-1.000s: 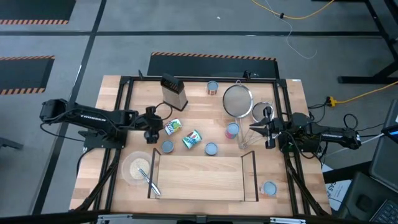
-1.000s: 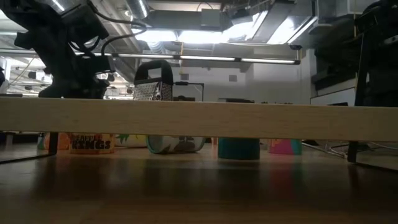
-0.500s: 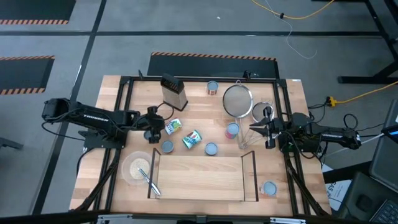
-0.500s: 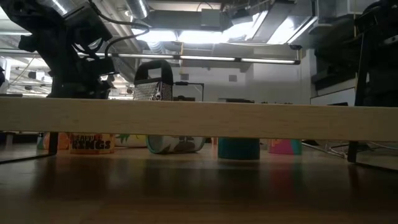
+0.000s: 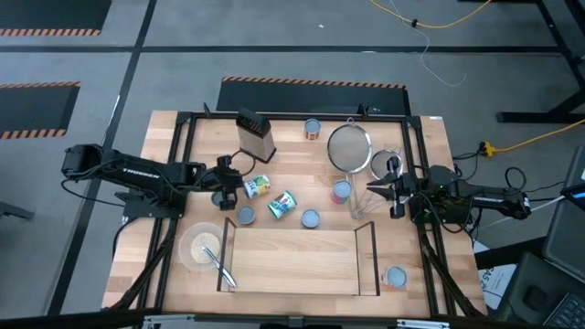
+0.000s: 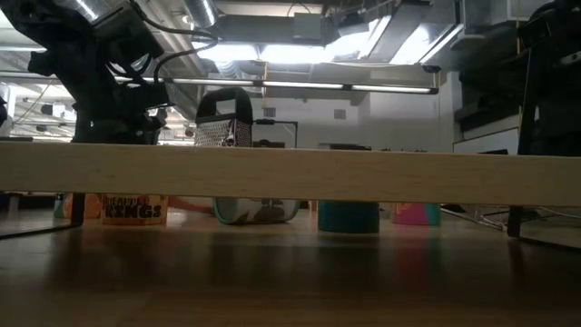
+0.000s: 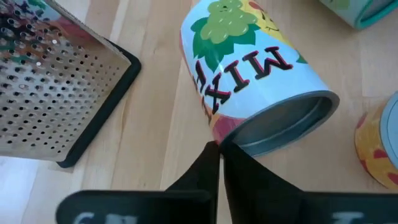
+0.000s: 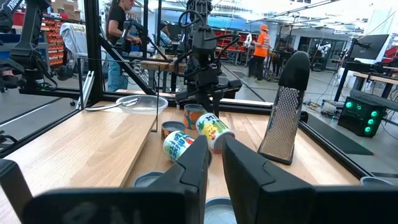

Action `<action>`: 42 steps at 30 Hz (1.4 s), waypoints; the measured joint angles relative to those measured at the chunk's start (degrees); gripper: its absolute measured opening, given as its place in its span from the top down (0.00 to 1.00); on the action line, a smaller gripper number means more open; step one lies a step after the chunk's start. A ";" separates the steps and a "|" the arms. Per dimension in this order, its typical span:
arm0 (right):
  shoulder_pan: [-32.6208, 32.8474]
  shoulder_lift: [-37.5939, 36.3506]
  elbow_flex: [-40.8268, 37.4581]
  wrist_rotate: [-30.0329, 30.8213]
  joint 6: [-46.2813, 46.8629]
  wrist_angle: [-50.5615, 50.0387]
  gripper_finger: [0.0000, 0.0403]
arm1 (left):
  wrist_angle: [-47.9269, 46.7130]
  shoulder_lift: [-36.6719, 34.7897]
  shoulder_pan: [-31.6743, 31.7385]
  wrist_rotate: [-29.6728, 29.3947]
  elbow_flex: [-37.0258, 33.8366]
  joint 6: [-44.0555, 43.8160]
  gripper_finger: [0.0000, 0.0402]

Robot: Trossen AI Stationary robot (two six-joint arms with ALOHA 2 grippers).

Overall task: Pick and place cans onto a shelf
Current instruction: Adjust the white canned mix fruits

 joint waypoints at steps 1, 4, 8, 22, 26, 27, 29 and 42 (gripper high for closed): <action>0.00 -0.02 0.00 0.00 0.00 -0.02 0.86 | 0.33 0.00 0.00 0.02 0.00 -0.06 0.98; 0.00 0.00 0.01 0.00 0.02 -0.01 0.86 | 0.23 0.00 0.00 0.13 0.66 -1.59 0.99; 0.00 0.00 0.02 0.00 0.02 0.00 0.86 | -2.03 0.00 0.05 1.27 4.29 -4.02 0.99; 0.00 0.00 0.00 0.00 0.02 0.00 0.86 | -33.42 -0.04 7.44 19.19 29.65 -25.94 1.00; 0.00 0.00 0.00 0.00 0.00 0.00 0.86 | -37.44 -0.04 10.61 25.09 32.35 -33.73 1.00; 0.00 0.00 0.00 0.00 0.00 0.00 0.86 | -38.50 -0.04 11.51 26.43 32.44 -36.13 1.00; 0.00 0.00 0.02 0.00 0.00 0.00 0.86 | -41.29 -0.02 13.27 29.25 32.36 -40.85 1.00; 0.00 -0.01 0.00 0.00 0.01 0.00 0.86 | -50.00 6.68 23.80 39.39 30.26 -49.68 1.00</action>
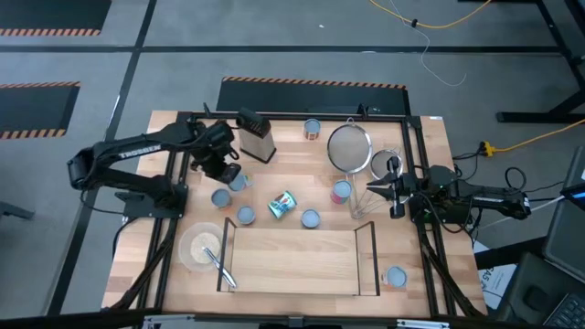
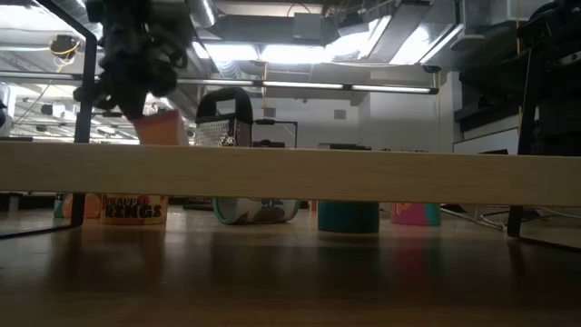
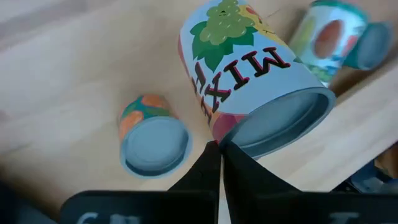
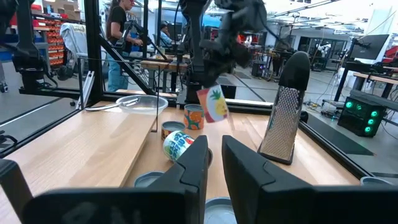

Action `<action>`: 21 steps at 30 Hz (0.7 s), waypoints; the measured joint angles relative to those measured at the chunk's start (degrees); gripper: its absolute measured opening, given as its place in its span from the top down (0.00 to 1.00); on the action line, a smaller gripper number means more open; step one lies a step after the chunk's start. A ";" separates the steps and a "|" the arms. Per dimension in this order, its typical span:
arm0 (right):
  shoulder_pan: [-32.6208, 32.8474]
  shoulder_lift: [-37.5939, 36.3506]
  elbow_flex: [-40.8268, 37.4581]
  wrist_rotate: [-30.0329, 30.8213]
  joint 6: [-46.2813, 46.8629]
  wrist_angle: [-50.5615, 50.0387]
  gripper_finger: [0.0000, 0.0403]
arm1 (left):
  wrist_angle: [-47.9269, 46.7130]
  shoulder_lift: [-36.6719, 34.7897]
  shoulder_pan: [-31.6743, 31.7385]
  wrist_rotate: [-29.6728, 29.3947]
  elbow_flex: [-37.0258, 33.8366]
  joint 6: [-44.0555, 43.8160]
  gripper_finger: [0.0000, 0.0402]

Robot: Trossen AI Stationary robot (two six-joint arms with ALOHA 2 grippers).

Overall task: Pick and place cans onto a shelf
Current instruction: Adjust the white canned mix fruits

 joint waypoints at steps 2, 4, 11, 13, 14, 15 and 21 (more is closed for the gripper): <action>0.00 0.01 0.00 0.00 0.01 0.00 0.86 | 0.97 2.97 1.04 2.80 0.01 0.30 1.00; 0.00 0.00 0.00 0.00 0.01 0.00 0.86 | 1.34 5.83 2.11 5.10 0.01 0.40 1.00; 0.00 0.00 0.01 0.00 0.01 0.01 0.86 | 2.13 13.92 5.07 9.17 -0.01 3.60 0.99; 0.00 0.01 0.02 0.00 0.00 0.00 0.86 | 2.10 15.54 5.64 9.18 -0.01 3.70 0.99; 0.00 0.01 0.00 0.00 0.01 0.00 0.86 | 2.06 16.19 5.90 9.33 -0.01 3.70 0.99; 0.00 0.01 0.00 0.00 0.01 0.00 0.86 | 1.99 16.72 6.16 9.75 -0.01 3.70 0.98; 0.00 0.00 0.00 0.00 0.01 0.00 0.86 | 2.66 17.73 6.64 11.40 -0.01 4.88 0.98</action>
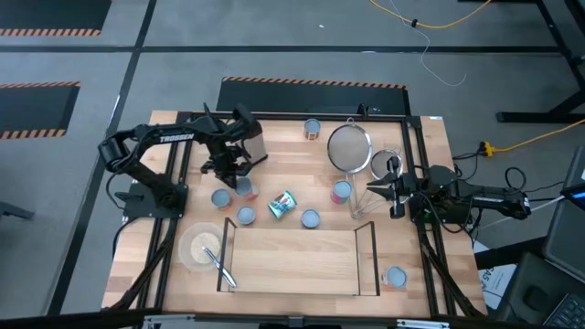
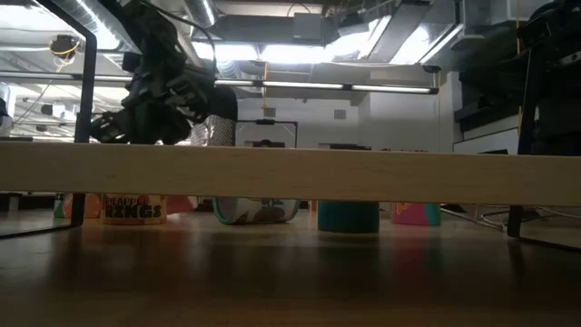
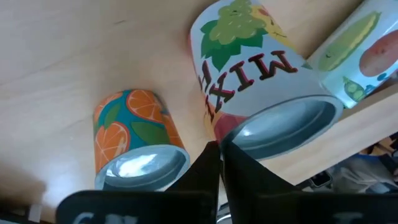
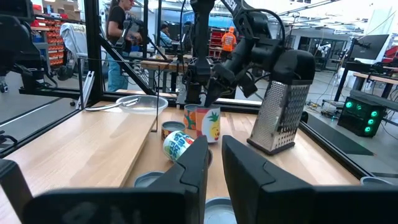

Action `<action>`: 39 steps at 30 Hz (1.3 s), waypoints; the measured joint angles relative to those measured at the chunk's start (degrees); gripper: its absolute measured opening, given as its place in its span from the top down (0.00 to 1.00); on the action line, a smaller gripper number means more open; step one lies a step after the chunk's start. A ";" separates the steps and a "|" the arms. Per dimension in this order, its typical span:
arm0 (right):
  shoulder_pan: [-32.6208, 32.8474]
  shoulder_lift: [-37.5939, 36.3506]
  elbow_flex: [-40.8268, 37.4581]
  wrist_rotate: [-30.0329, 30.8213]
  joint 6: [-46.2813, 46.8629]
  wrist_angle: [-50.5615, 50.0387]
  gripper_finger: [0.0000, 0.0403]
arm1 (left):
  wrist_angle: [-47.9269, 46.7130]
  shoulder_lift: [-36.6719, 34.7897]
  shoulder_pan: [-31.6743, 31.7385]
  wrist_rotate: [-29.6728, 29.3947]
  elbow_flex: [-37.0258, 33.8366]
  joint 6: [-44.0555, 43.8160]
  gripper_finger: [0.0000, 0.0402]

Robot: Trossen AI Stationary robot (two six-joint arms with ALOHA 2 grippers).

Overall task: Pick and place cans onto a shelf
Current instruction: Adjust the white canned mix fruits, then adjust the white canned mix veggies

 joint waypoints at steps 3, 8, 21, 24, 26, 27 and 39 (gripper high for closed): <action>0.00 0.00 0.01 0.00 -0.02 0.02 0.86 | 0.32 0.00 -0.04 -0.07 0.01 0.11 0.98; 0.00 0.00 0.00 0.00 0.00 0.00 0.86 | 0.50 0.00 -0.04 -0.94 0.00 0.44 0.93; 0.00 0.00 0.00 -0.02 -0.02 0.00 0.86 | 0.62 -1.02 -0.07 -1.29 -0.02 3.13 0.82; 0.00 -0.01 0.02 -0.02 -0.01 0.01 0.86 | 0.61 -2.77 -0.07 -1.79 -0.02 3.13 0.82; 0.00 0.00 0.01 -0.01 0.00 0.01 0.86 | 0.37 -4.56 -0.07 -2.62 -0.02 3.10 0.82; 0.00 0.00 0.00 -0.01 0.00 0.01 0.86 | 0.19 -5.56 -0.07 -2.96 -0.02 3.09 0.82; 0.00 -0.02 0.02 1.81 2.17 2.55 0.83 | 0.35 -22.51 -4.91 -12.34 -0.02 3.13 0.82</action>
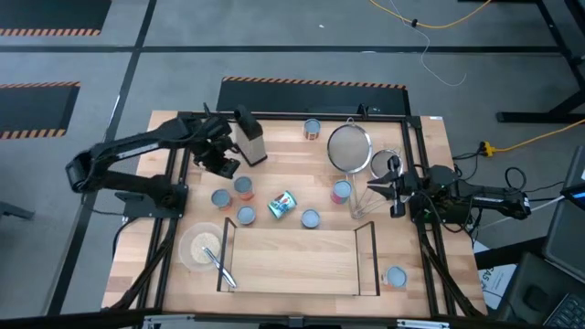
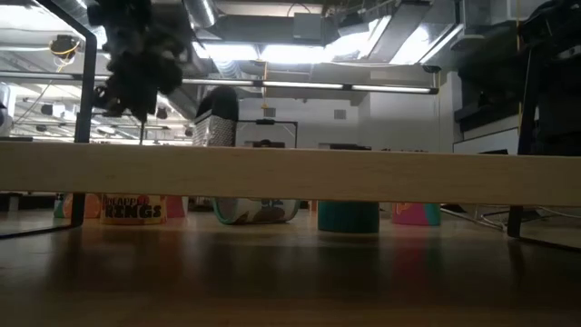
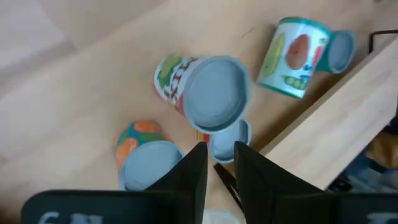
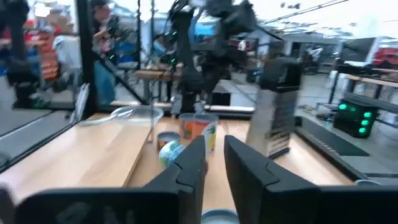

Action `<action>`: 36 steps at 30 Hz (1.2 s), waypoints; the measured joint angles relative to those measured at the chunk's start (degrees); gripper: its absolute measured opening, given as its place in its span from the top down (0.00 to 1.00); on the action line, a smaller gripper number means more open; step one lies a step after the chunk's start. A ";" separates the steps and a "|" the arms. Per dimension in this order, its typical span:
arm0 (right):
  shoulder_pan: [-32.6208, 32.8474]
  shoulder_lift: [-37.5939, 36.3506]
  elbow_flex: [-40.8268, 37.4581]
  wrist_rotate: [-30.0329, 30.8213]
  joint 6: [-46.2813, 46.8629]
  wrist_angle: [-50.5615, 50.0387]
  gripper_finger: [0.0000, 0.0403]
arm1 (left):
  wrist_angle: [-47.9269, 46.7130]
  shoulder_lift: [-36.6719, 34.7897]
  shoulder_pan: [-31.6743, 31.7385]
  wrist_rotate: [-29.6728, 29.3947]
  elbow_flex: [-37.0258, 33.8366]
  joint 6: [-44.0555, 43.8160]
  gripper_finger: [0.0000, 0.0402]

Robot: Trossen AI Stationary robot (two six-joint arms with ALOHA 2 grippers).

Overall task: Pick and place cans onto a shelf
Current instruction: Adjust the white canned mix veggies

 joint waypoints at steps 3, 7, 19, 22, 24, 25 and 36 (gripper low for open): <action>0.00 0.02 0.00 1.17 2.95 1.83 0.76 | 0.18 -4.32 -4.44 -5.85 0.00 0.04 0.82; -0.05 0.03 0.68 1.81 10.67 4.05 0.64 | 1.69 -8.71 -11.80 -16.39 0.00 0.08 0.82; -0.07 14.87 15.12 1.73 14.70 3.66 0.56 | 11.38 -9.40 -28.25 -34.60 0.00 2.72 0.82; -0.11 24.07 19.70 2.10 14.70 3.56 0.56 | 15.01 -8.06 -30.66 -35.56 0.00 3.73 0.82; -0.17 30.72 23.18 3.52 14.80 3.22 0.56 | 17.15 -7.07 -32.11 -35.63 0.00 5.12 0.82; -0.25 34.08 25.17 4.32 14.77 2.93 0.56 | 18.50 -6.49 -32.80 -35.64 0.00 5.82 0.82; -5.11 66.49 45.82 1.65 14.64 -11.39 0.56 | 24.47 0.51 -37.53 -35.61 0.00 9.02 0.82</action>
